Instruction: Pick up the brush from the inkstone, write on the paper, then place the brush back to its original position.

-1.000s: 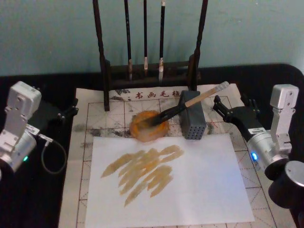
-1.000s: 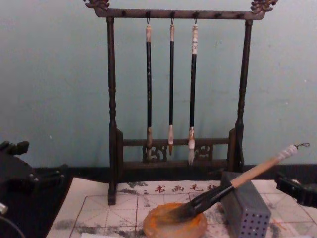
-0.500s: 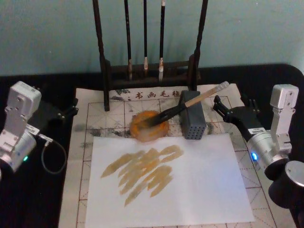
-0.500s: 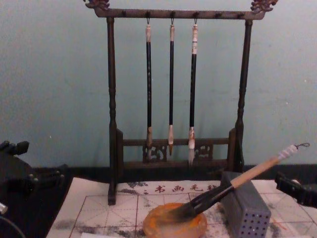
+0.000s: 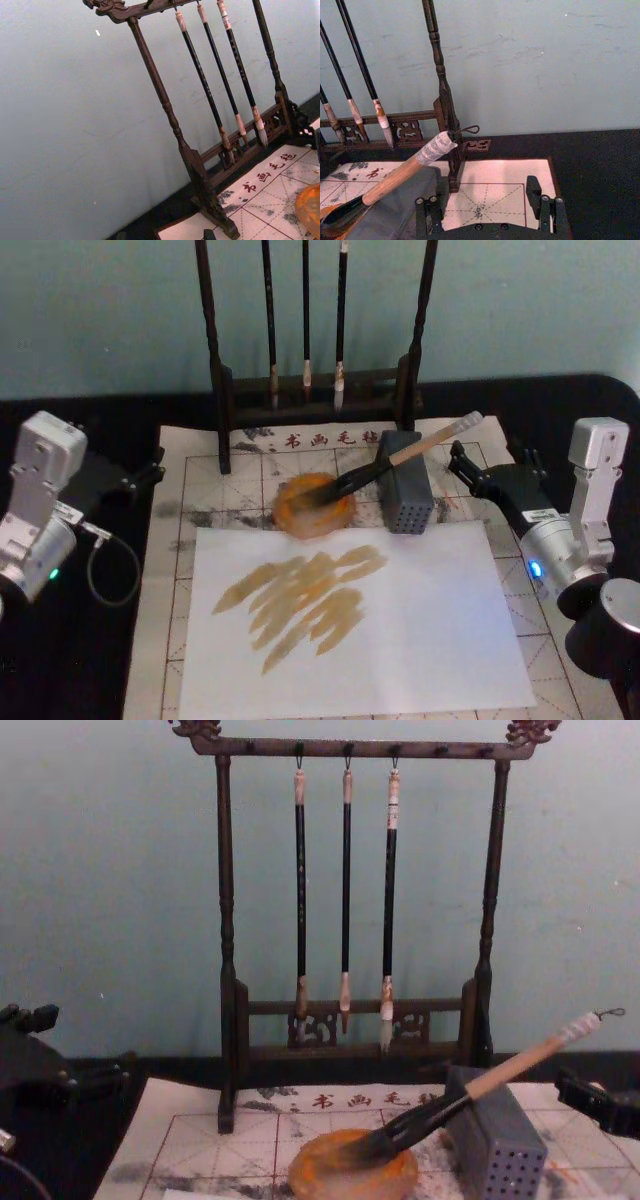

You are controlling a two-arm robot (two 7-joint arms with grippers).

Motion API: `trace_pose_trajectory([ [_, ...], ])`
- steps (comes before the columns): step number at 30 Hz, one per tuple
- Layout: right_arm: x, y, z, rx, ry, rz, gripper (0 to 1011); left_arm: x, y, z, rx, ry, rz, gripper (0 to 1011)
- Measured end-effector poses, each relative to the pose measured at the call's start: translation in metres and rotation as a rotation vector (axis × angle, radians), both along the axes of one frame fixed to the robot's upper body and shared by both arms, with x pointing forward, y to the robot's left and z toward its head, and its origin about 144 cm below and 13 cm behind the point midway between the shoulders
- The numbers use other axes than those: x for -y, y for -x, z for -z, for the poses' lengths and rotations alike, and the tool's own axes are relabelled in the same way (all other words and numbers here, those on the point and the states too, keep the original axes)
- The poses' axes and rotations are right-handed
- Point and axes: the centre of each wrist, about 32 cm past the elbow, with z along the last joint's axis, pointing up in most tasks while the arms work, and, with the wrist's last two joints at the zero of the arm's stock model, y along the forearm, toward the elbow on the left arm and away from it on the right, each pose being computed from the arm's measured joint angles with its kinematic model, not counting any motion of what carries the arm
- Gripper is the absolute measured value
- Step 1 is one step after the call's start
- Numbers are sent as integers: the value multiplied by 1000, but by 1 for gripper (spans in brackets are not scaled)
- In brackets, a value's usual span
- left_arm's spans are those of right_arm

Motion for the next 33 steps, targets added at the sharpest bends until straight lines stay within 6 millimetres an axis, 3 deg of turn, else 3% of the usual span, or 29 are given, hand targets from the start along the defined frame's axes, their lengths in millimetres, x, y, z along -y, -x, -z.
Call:
trace_pose_trajectory([
  [33,0,0,0,0,0,0,1000,0,0,0,0,0,0,1001],
])
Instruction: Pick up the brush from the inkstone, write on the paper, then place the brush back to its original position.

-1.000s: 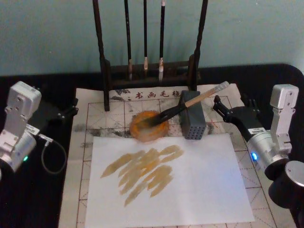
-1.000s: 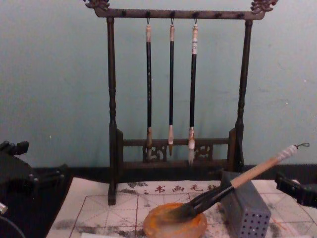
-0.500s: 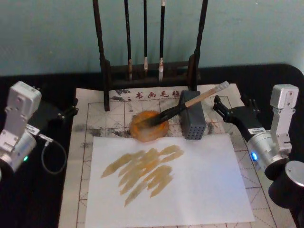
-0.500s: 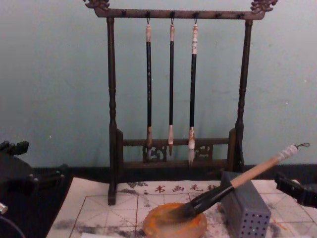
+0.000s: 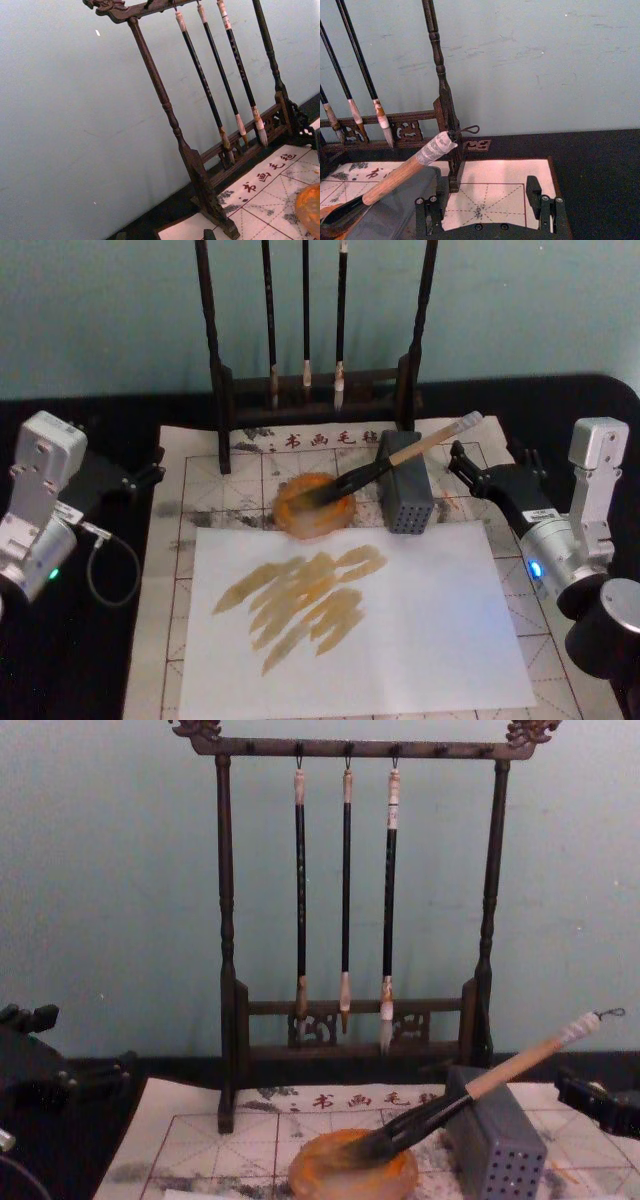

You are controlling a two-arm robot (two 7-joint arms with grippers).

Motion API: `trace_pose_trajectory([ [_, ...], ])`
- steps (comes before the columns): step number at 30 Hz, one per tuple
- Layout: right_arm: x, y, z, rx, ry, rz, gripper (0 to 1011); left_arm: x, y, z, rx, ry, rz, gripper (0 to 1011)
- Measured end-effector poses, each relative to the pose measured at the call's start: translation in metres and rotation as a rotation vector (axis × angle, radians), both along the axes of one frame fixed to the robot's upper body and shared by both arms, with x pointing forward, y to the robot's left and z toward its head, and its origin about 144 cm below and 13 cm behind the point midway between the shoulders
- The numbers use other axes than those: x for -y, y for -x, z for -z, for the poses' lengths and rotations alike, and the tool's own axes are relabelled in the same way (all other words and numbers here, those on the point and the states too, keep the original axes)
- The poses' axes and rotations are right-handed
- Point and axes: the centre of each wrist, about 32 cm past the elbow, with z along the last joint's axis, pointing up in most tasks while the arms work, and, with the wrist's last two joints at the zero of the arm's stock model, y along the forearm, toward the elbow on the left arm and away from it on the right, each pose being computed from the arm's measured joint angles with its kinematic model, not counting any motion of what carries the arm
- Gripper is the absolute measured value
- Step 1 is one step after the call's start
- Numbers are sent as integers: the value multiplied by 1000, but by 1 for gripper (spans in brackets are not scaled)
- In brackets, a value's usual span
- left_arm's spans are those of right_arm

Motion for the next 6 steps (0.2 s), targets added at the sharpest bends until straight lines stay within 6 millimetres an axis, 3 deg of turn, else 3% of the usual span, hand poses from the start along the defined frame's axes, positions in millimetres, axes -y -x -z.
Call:
trace_pose_trajectory([
  [6,0,0,0,0,0,0,1000,0,0,0,0,0,0,1001],
])
